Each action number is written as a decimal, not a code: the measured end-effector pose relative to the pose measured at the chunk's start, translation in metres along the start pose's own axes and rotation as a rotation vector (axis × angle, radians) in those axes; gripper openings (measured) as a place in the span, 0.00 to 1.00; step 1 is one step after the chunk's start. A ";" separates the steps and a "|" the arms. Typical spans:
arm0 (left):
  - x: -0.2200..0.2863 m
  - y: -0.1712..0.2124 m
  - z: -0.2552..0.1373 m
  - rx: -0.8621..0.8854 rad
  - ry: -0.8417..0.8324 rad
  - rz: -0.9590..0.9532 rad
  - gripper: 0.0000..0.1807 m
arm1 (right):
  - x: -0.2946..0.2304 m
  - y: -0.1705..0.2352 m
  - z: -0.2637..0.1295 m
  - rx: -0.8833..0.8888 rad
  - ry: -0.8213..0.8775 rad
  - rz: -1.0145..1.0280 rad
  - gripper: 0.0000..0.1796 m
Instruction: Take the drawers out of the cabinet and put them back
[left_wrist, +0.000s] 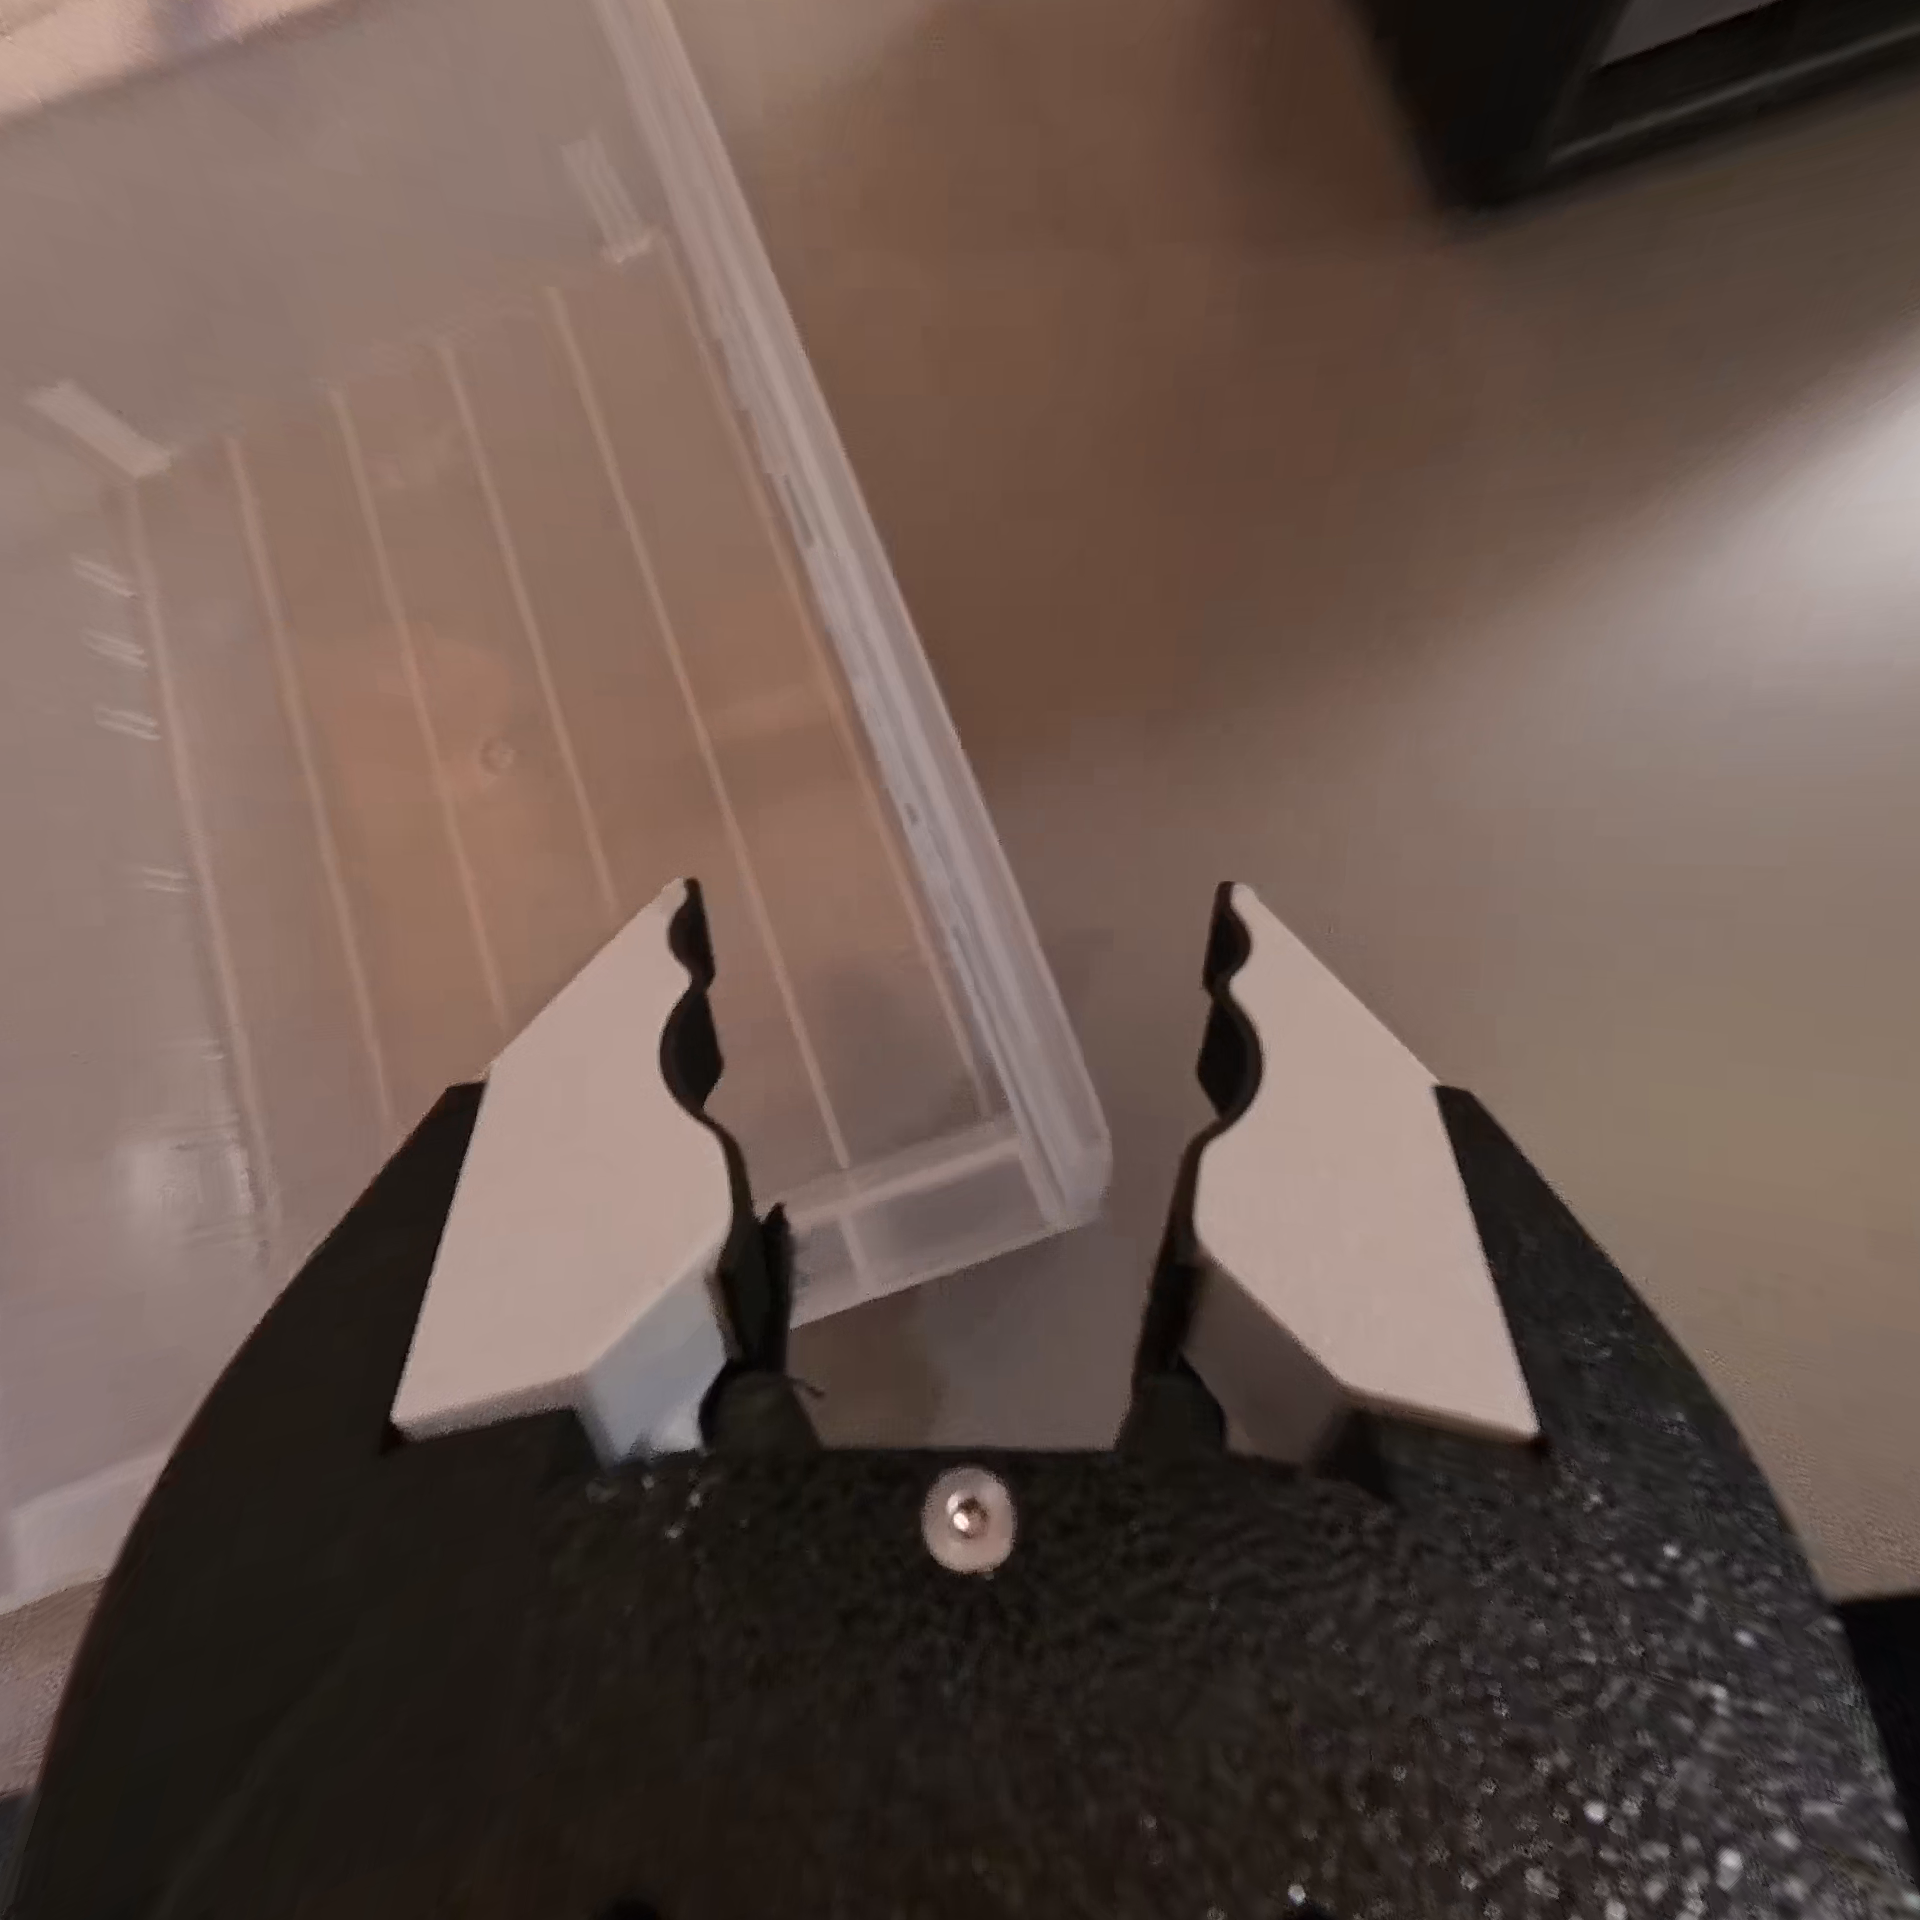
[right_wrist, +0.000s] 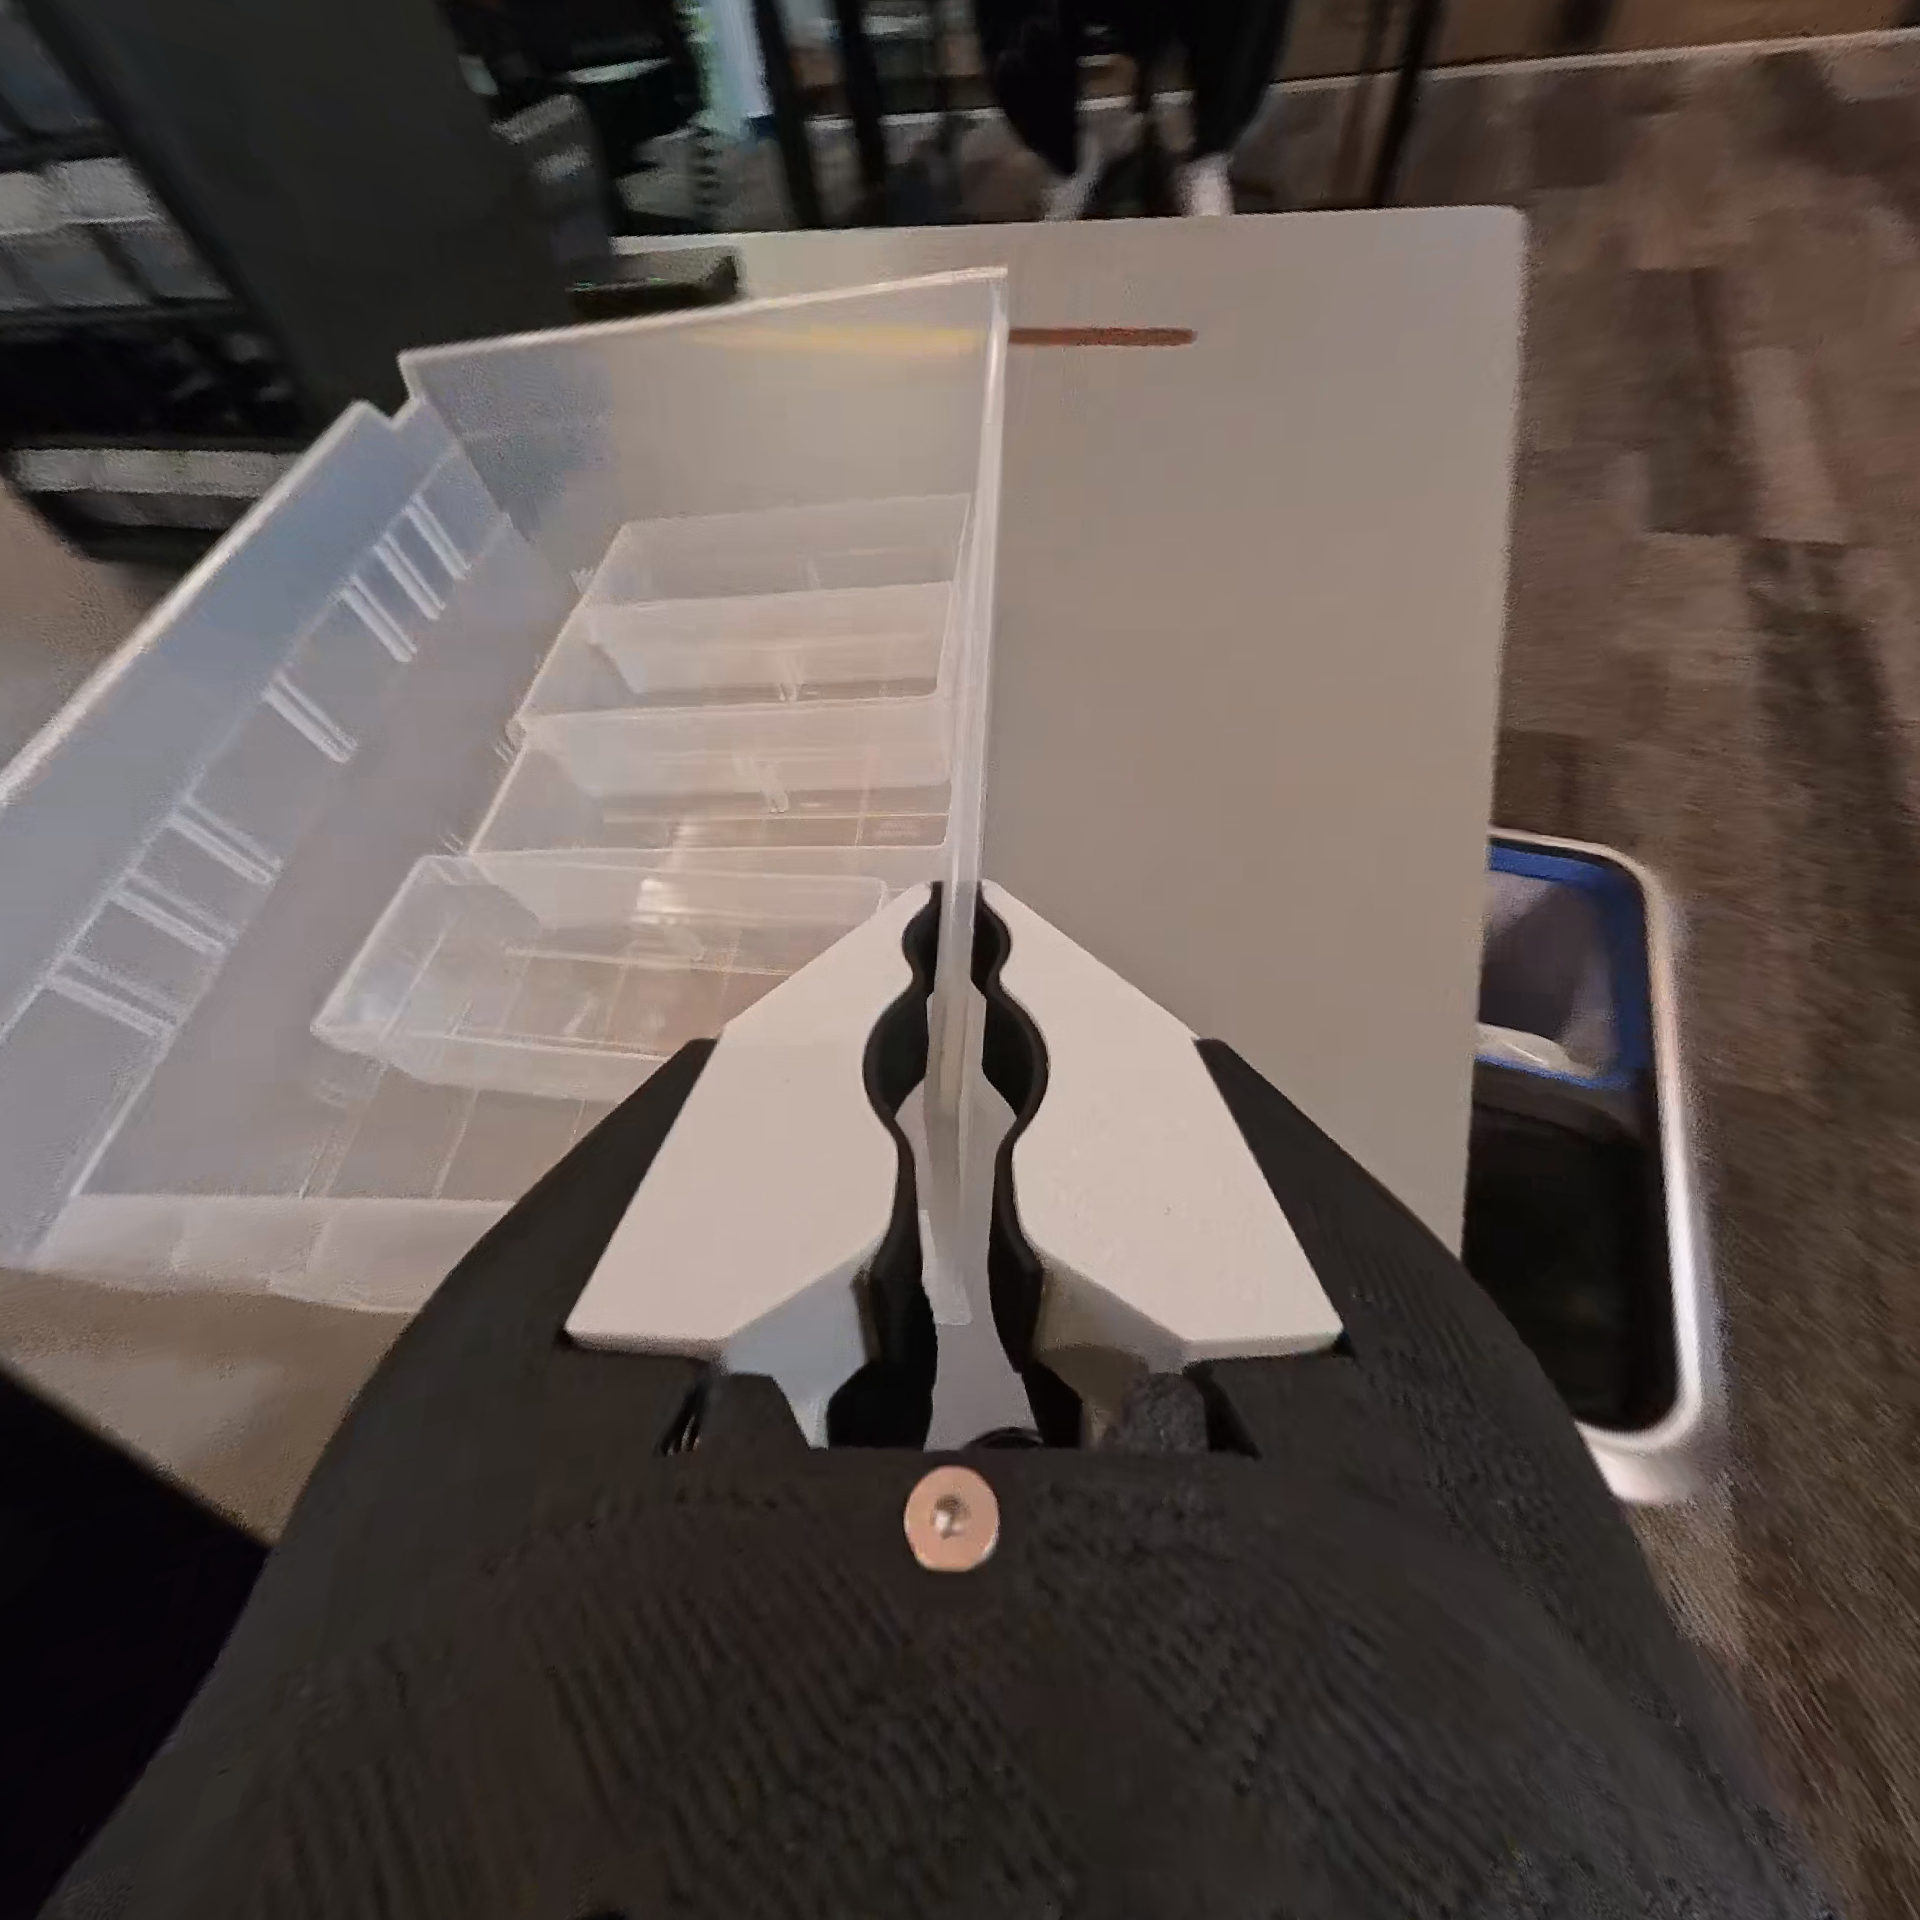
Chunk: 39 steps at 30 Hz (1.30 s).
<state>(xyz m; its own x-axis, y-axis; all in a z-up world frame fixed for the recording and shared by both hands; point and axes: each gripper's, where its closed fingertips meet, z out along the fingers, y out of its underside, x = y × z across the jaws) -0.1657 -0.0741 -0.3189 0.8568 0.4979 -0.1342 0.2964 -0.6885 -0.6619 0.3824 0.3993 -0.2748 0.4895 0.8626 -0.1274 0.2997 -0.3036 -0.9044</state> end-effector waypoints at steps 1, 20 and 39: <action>-0.004 0.001 0.001 -0.008 -0.037 0.021 0.46 | -0.001 0.000 0.000 -0.002 -0.061 -0.009 0.01; -0.034 0.009 -0.047 0.089 -0.136 0.098 0.02 | -0.156 -0.017 0.081 -0.125 -0.654 -0.217 0.01; -0.098 0.000 -0.152 0.353 -0.206 0.028 0.02 | -0.409 -0.035 0.196 -0.141 -0.629 -0.269 0.00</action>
<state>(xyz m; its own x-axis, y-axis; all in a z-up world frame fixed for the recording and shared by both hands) -0.1858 -0.2033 -0.1942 0.7496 0.6010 -0.2771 0.0804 -0.4983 -0.8632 0.0115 0.1368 -0.2704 -0.1712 0.9728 -0.1563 0.4685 -0.0592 -0.8815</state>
